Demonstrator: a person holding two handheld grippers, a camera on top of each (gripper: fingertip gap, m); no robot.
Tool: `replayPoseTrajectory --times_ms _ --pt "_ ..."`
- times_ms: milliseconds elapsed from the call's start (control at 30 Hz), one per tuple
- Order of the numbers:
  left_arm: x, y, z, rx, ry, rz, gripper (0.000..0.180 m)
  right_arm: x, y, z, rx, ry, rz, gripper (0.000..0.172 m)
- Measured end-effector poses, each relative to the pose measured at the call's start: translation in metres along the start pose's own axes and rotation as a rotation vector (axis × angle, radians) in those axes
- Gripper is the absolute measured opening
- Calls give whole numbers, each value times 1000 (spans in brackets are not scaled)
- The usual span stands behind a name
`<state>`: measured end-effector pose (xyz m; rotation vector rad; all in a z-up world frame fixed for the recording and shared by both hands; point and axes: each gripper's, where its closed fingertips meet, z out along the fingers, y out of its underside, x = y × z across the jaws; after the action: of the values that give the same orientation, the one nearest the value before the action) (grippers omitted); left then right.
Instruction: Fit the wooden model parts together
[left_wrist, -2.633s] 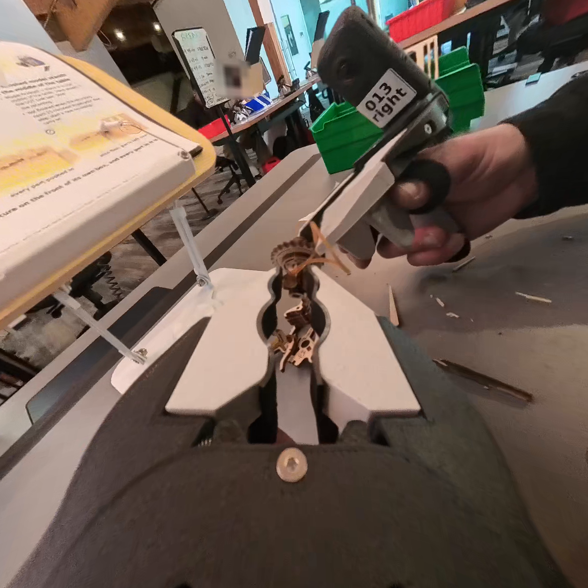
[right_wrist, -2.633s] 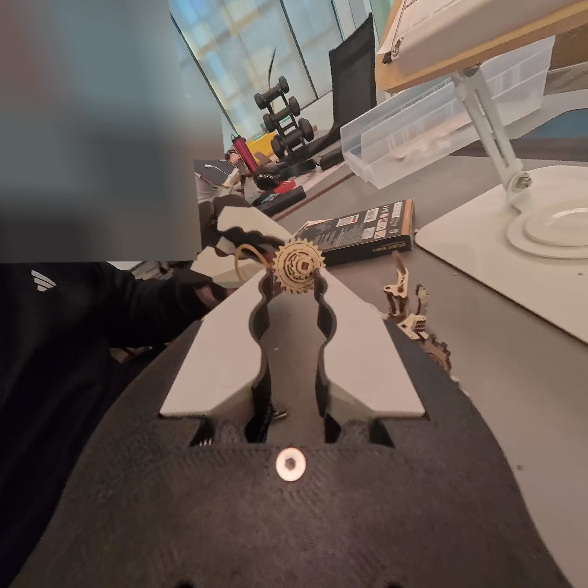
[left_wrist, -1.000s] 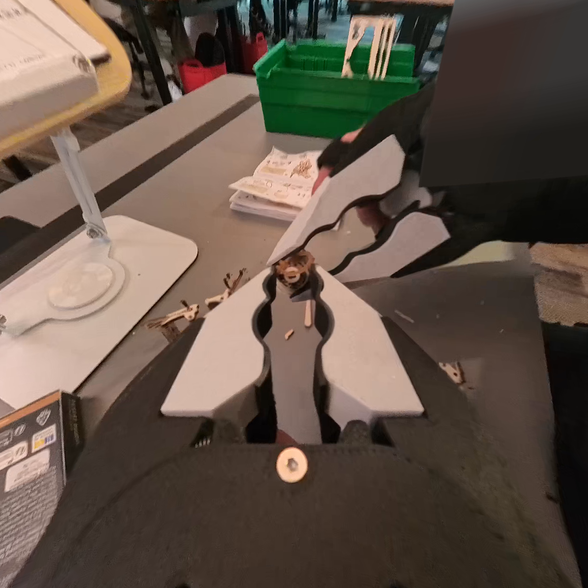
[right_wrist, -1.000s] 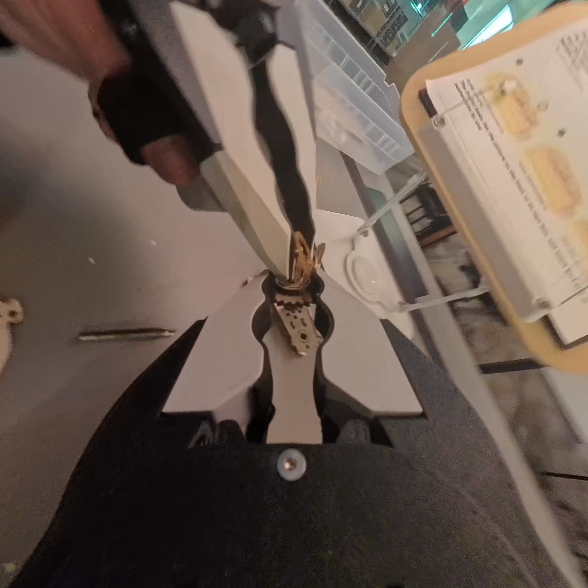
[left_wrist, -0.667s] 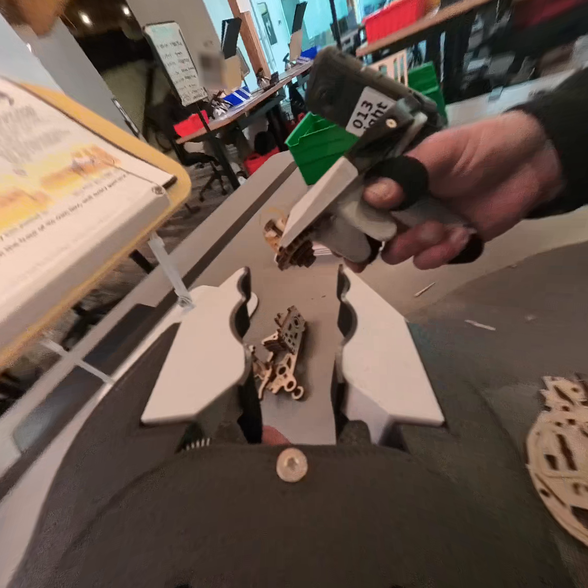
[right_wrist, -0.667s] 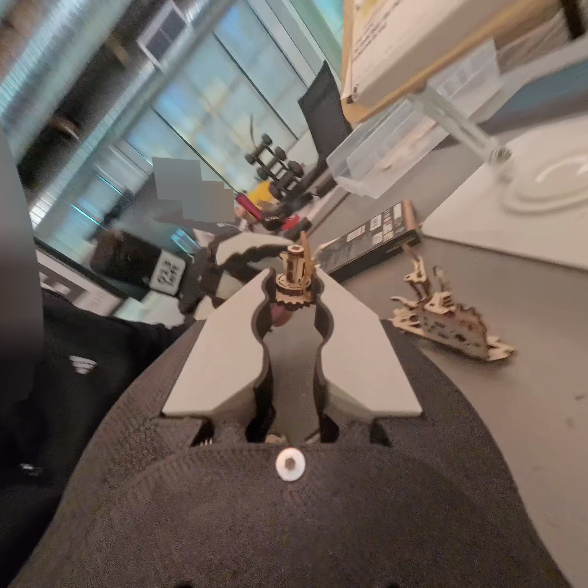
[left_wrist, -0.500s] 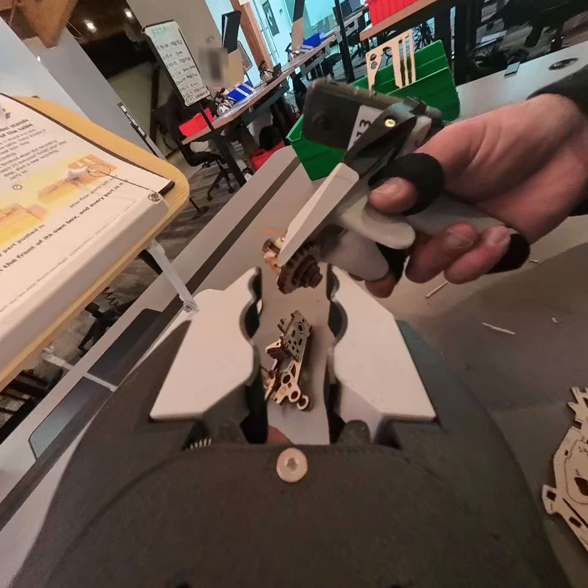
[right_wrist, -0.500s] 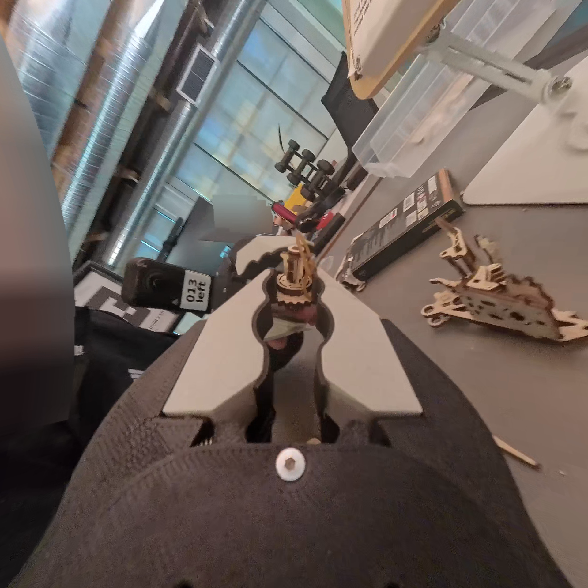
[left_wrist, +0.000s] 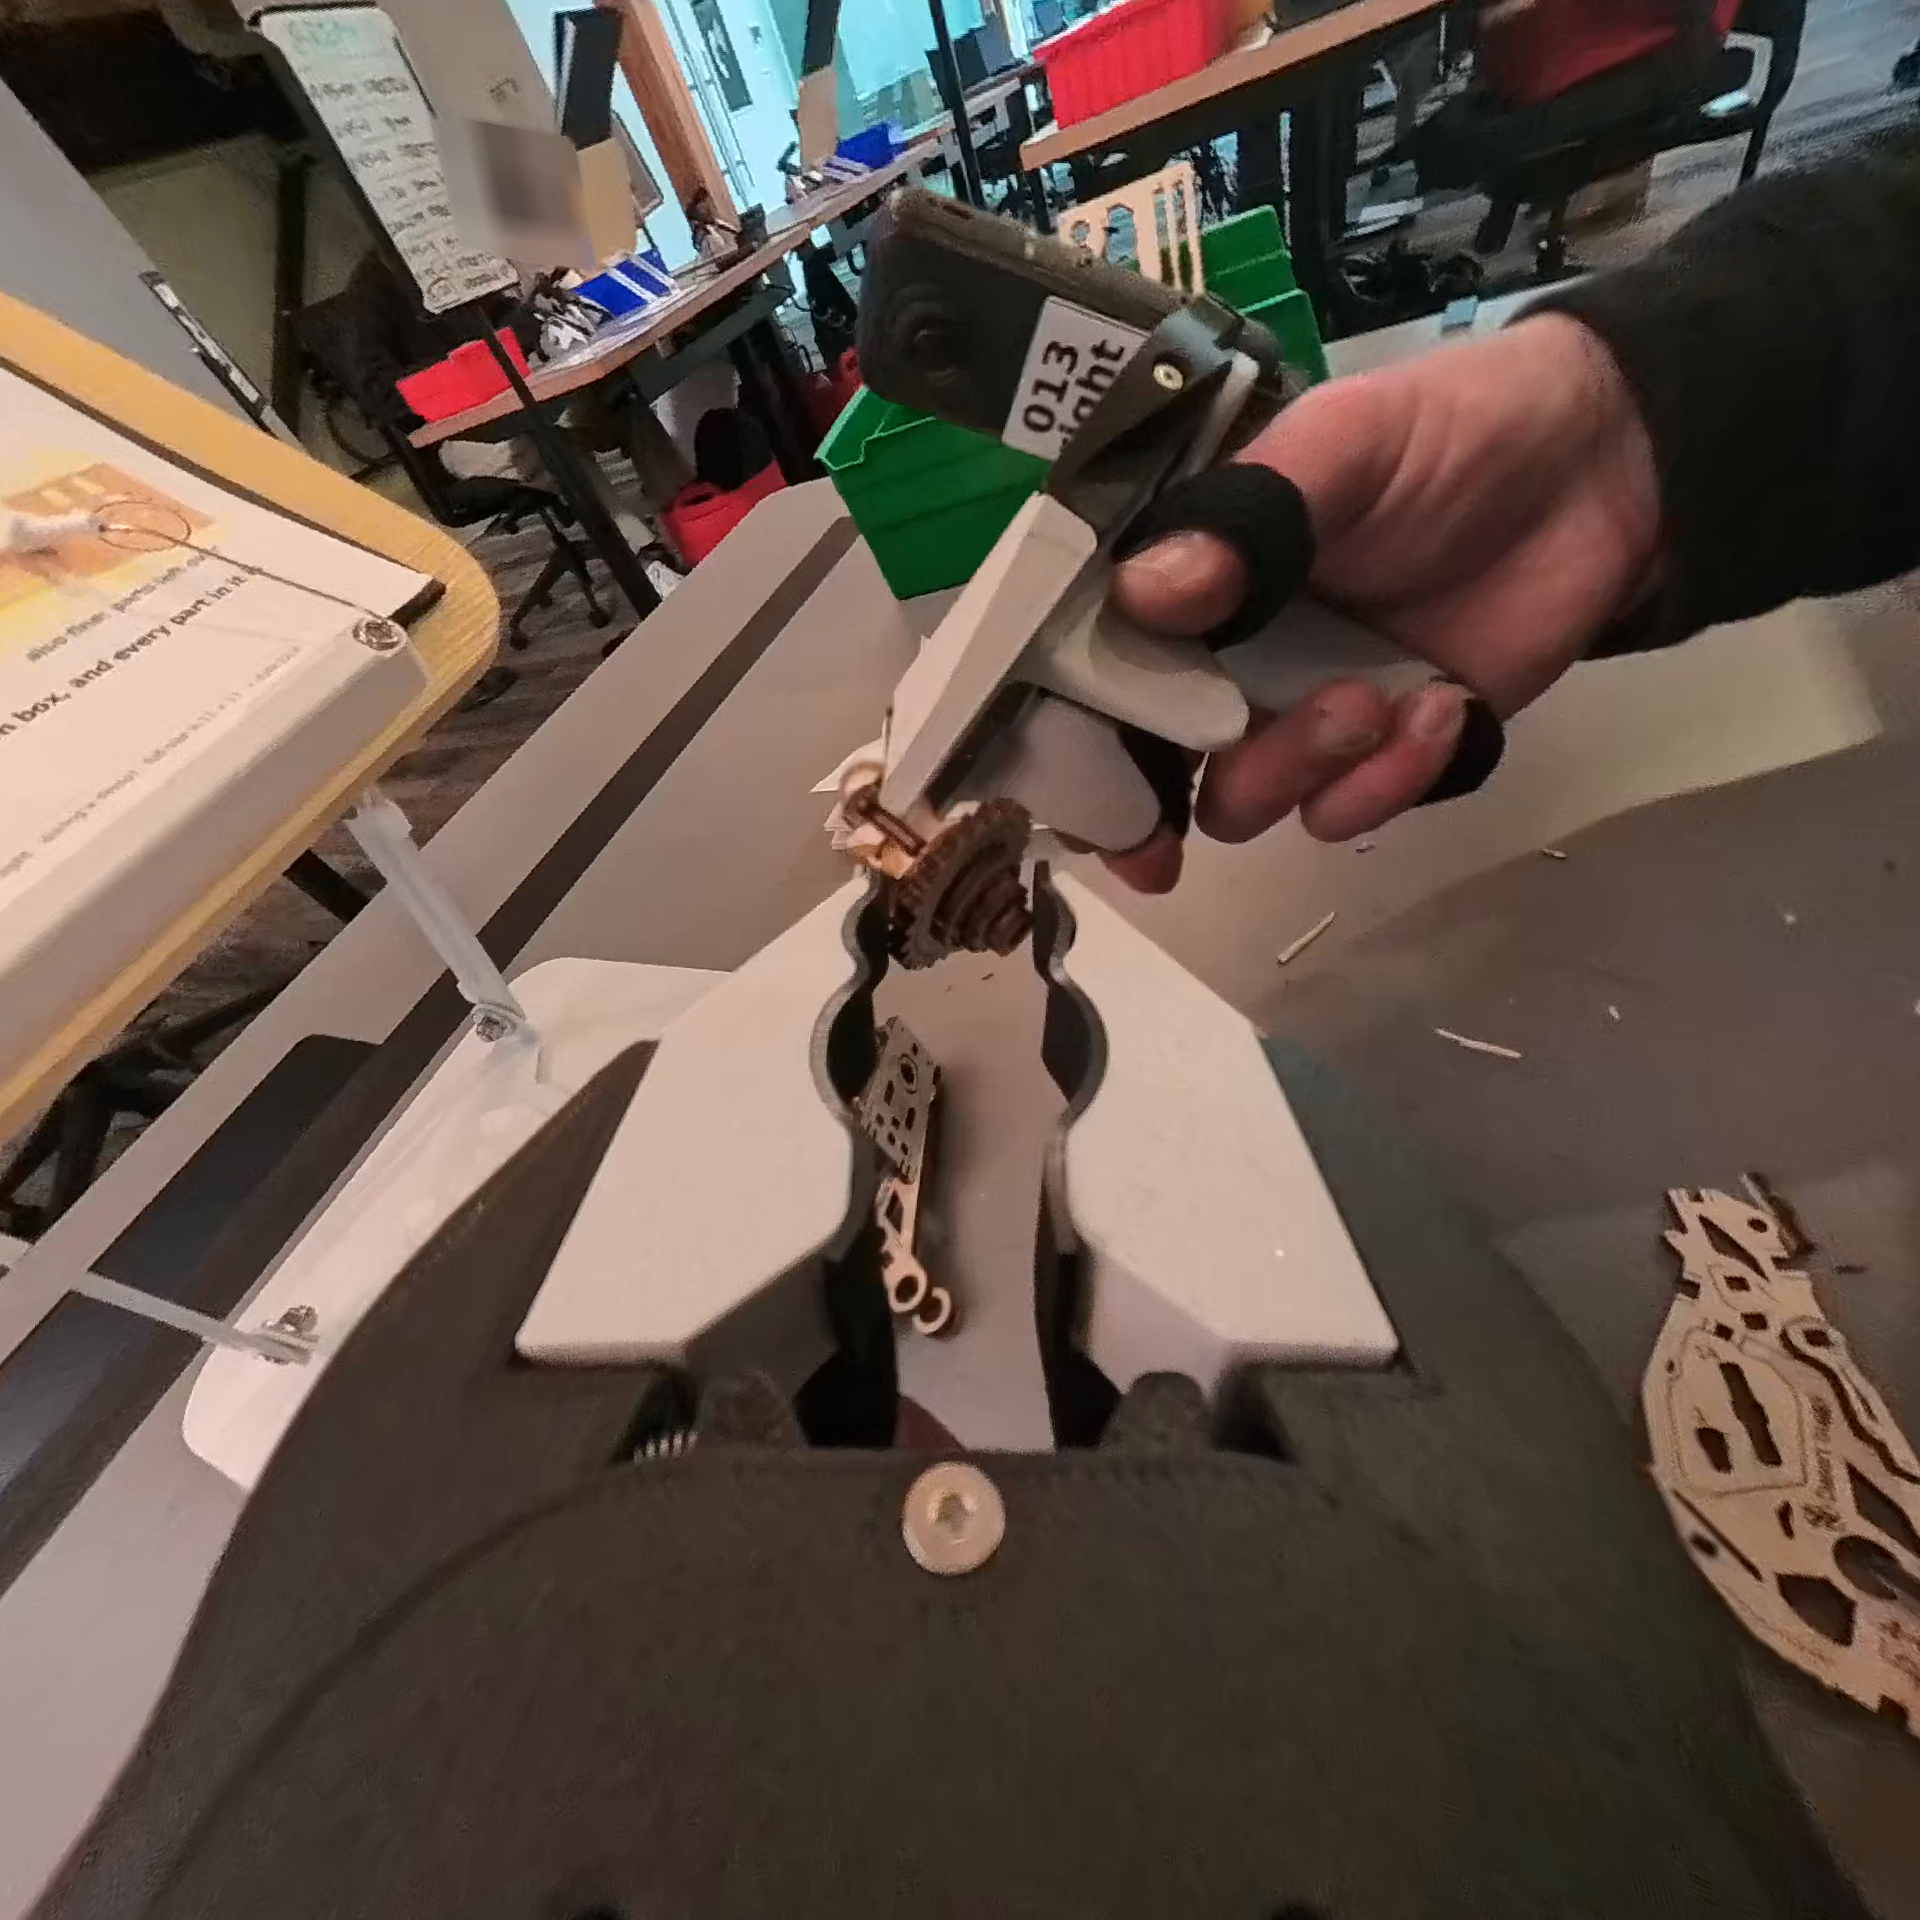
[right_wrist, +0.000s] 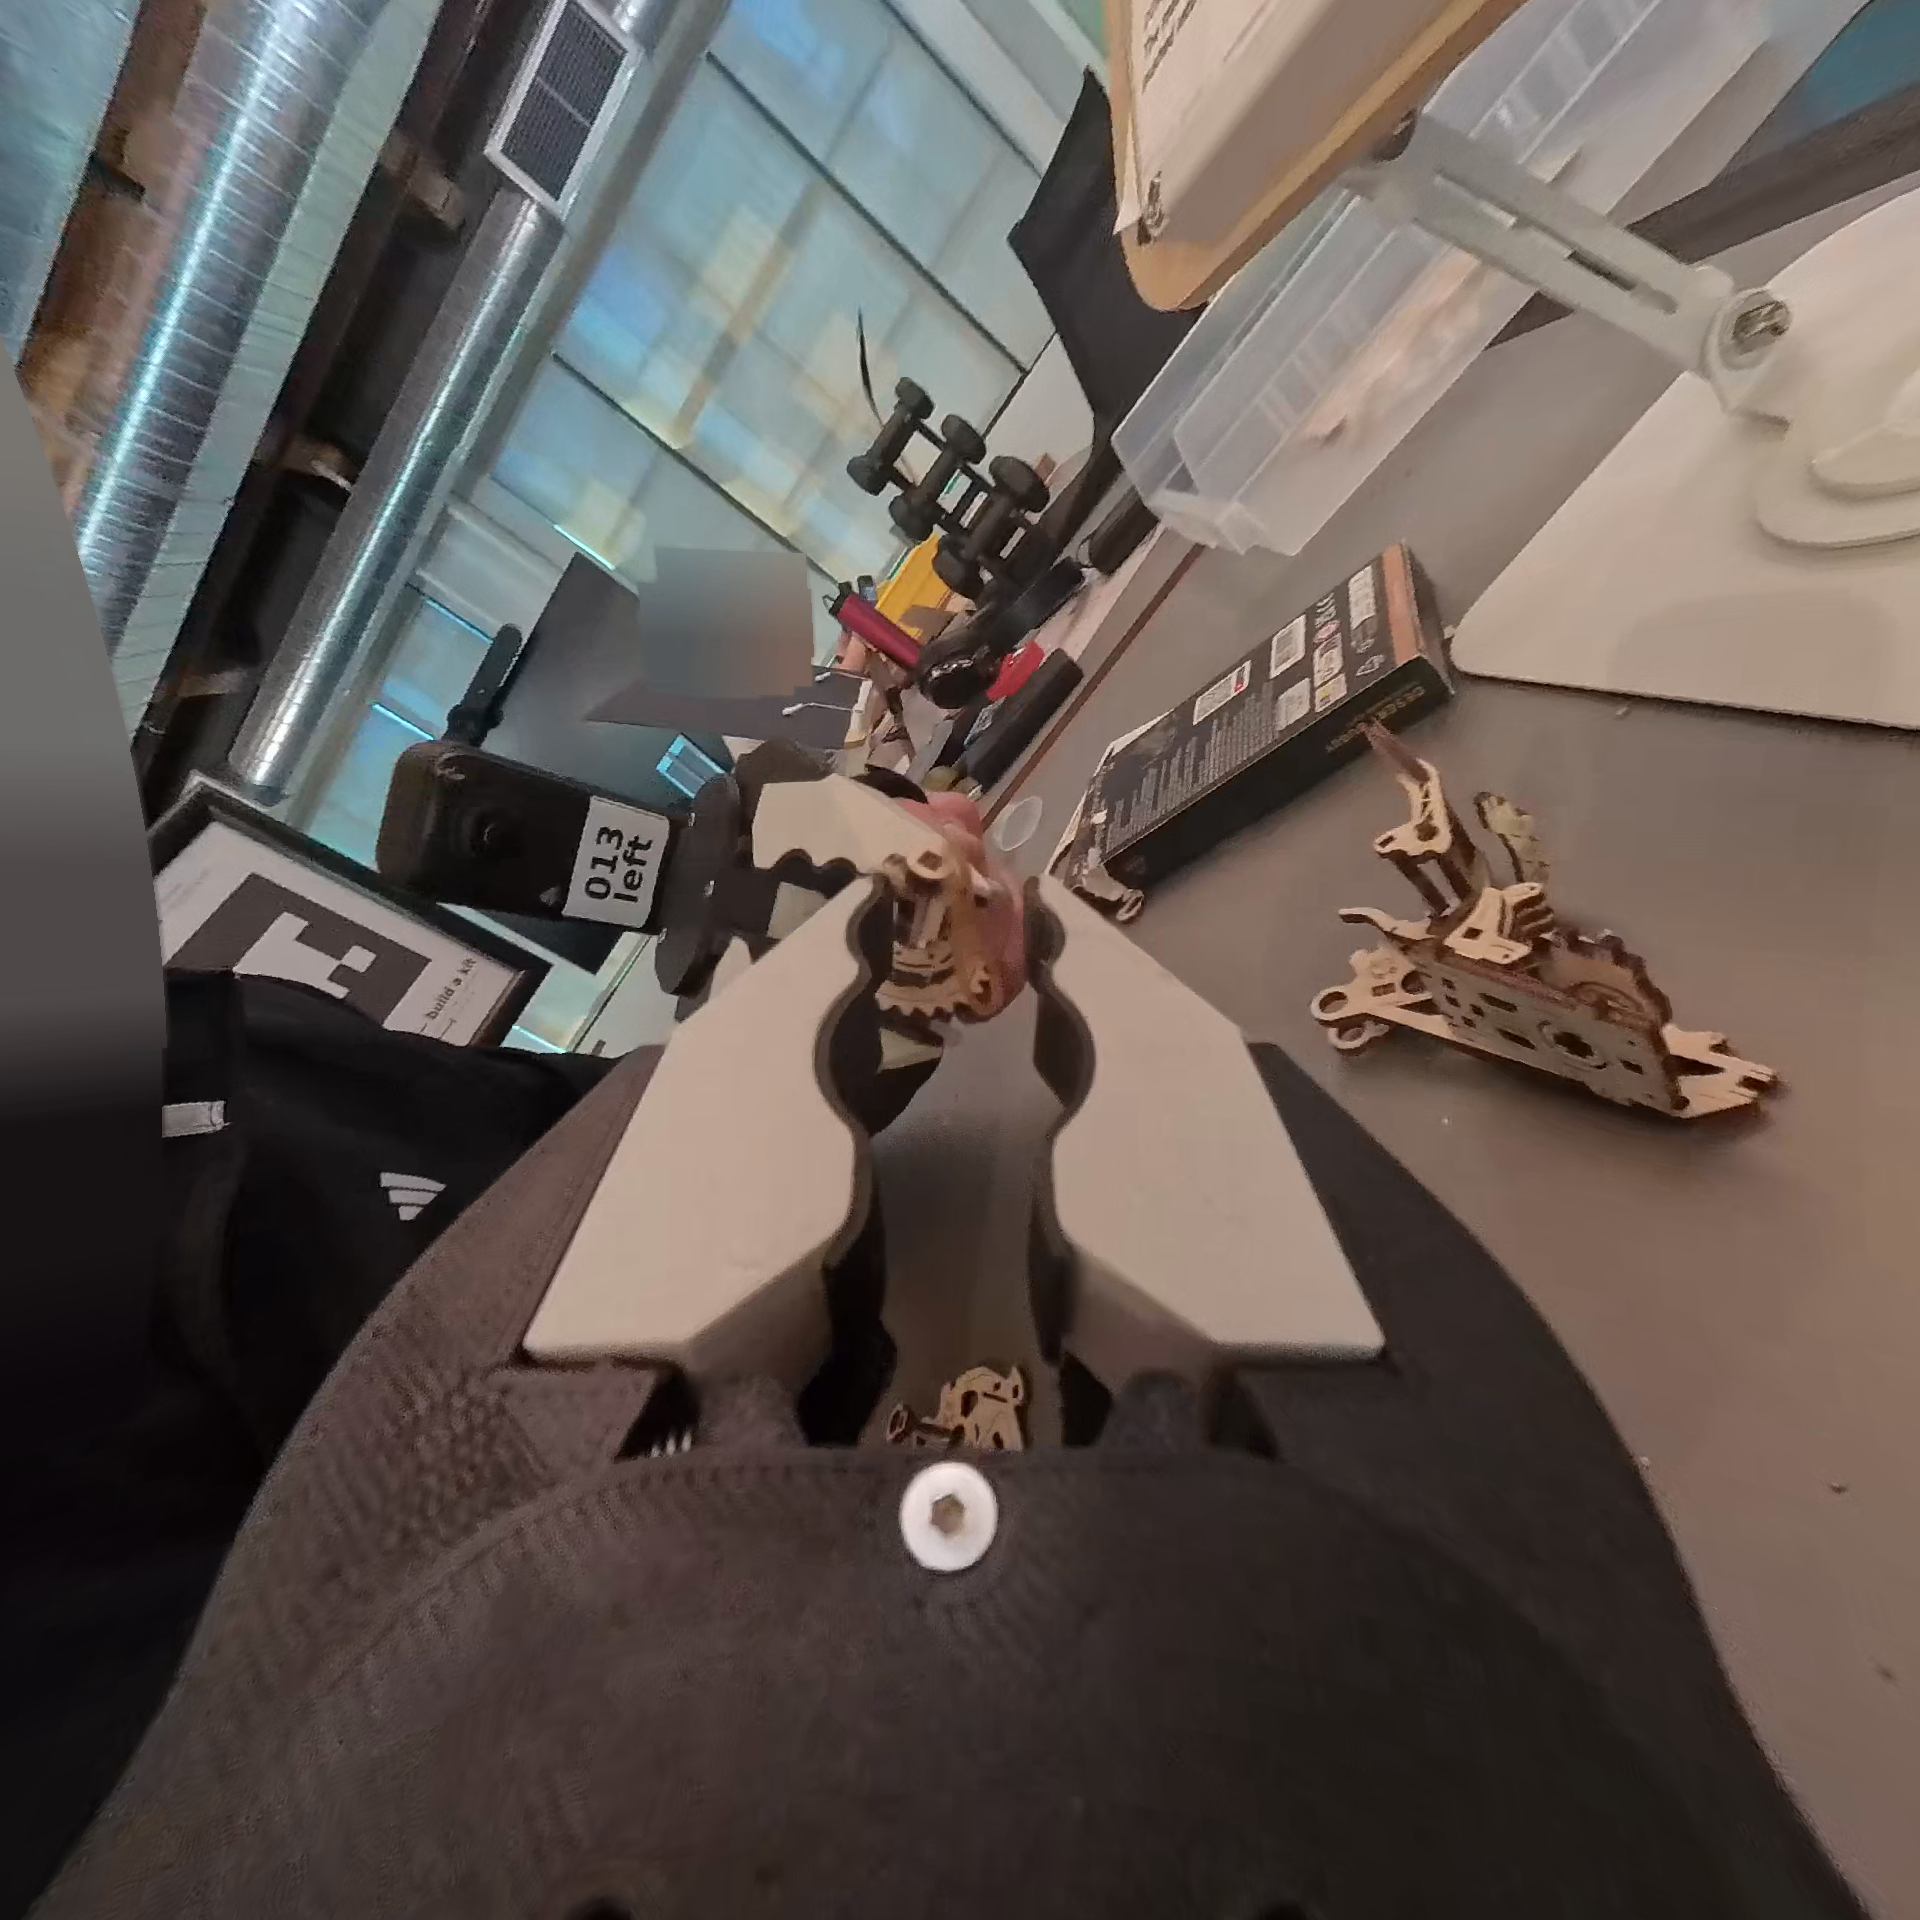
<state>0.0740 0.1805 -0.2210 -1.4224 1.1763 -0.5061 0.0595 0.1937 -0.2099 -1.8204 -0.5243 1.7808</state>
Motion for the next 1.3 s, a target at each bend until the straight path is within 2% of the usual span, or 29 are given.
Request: replayPoseTrajectory --times_ms 167,433,500,633,700,767,867,1300 --pt "3 3 0 -27 28 42 25 -3 3 3 -14 -20 -7 13" --pt "5 3 -1 -9 67 23 25 -3 6 3 -44 3 -31 11" --pt "-6 2 0 3 6 -8 39 -3 1 3 -7 15 -42 10" --pt "-20 1 -5 47 -141 -44 47 -2 -14 -1 124 2 -6 10" --pt "-18 2 -4 50 -192 -41 40 -1 -16 -2 157 1 -6 10" --pt "-18 2 -4 53 -237 -34 23 -2 -17 -2 177 3 -15 9" --pt "-14 -1 -2 72 -231 -71 9 -4 -20 -2 196 6 -35 11" --pt "-14 -10 -6 185 -106 -220 10 -15 -22 -2 172 12 -136 9"
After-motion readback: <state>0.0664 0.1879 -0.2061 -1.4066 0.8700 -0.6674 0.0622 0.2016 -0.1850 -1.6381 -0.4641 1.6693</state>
